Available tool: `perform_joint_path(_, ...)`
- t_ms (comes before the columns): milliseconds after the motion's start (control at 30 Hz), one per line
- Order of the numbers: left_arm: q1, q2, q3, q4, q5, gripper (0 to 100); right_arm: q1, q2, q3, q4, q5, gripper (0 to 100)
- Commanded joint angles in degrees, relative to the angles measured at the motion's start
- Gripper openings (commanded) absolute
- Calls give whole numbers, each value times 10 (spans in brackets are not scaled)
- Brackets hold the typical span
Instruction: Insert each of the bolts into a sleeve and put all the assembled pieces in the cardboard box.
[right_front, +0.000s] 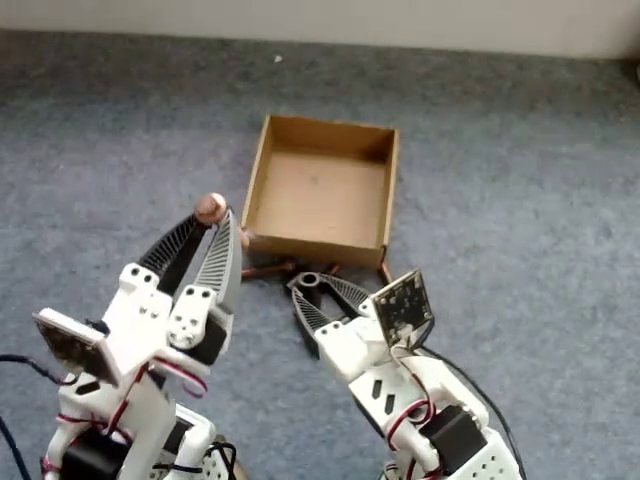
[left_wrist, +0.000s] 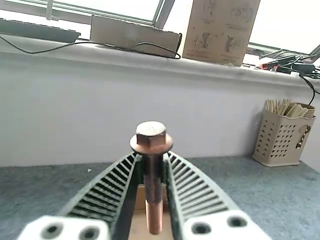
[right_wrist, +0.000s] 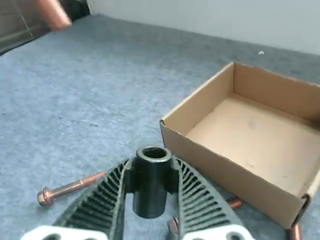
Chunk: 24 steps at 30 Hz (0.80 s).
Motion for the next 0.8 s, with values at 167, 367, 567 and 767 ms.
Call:
perform_joint_path(167, 7, -4, 49, -92, 8, 5, -31, -10, -2, -59, 7, 4)
perform_joint_path(367, 33, -4, 56, -91, 37, 5, -31, -10, 15, -94, 93, 4)
perform_joint_path(567, 87, -3, 58, -89, 36, 5, -30, -10, 62, -138, 122, 4)
perform_joint_path(767, 89, -1, 59, -61, 21, 5, -29, -10, 64, -138, 122, 4)
